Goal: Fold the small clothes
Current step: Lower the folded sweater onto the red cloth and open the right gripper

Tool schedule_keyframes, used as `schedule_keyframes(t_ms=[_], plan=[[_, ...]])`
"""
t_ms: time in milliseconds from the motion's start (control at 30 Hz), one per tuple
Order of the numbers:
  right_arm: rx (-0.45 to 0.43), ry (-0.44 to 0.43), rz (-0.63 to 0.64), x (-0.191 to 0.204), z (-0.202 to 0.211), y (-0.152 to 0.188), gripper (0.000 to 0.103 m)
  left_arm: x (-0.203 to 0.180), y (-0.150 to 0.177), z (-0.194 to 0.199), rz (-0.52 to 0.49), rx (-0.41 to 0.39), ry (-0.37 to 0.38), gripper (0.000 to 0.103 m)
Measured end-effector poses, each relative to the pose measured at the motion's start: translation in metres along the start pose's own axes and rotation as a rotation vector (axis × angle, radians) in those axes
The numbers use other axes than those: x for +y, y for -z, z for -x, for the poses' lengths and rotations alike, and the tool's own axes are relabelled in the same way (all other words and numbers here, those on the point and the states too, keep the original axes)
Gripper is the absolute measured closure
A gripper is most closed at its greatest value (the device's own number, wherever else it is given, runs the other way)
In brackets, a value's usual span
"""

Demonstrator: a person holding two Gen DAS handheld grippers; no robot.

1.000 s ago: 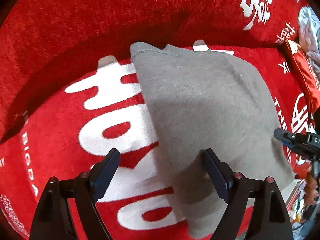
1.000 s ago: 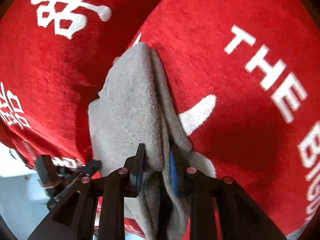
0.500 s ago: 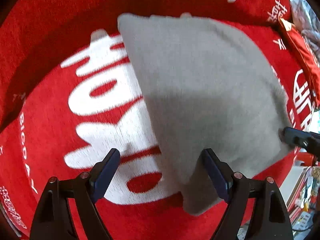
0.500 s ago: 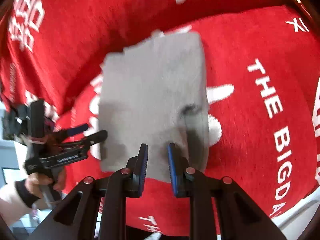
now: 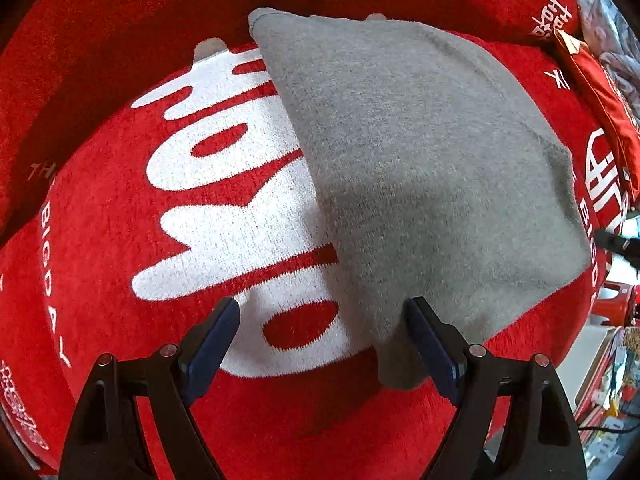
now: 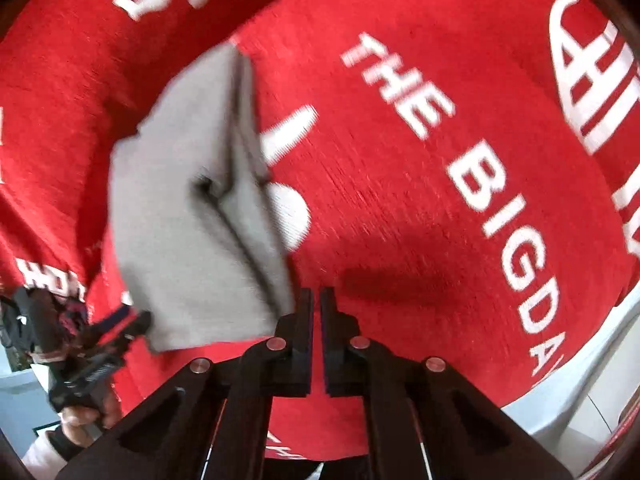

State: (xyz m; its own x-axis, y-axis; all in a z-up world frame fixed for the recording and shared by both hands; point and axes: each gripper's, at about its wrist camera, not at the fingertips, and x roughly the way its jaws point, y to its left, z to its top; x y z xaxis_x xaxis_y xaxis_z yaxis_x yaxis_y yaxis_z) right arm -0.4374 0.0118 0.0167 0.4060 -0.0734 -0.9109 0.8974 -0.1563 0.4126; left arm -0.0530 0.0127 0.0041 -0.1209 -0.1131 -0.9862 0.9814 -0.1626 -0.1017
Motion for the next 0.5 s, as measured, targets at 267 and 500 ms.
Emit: schedule_keyframes(t_ms=[267,500], plan=[[-0.034,-0.053,0.174,0.068,-0.005,-0.028,0.098,0.010,-0.013,0.023,0.043,-0.002,-0.054,0.017],[0.067,0.004,0.097,0.051,-0.048,-0.041,0.102,0.021,-0.032,0.024,0.109,-0.011,-0.090,0.017]])
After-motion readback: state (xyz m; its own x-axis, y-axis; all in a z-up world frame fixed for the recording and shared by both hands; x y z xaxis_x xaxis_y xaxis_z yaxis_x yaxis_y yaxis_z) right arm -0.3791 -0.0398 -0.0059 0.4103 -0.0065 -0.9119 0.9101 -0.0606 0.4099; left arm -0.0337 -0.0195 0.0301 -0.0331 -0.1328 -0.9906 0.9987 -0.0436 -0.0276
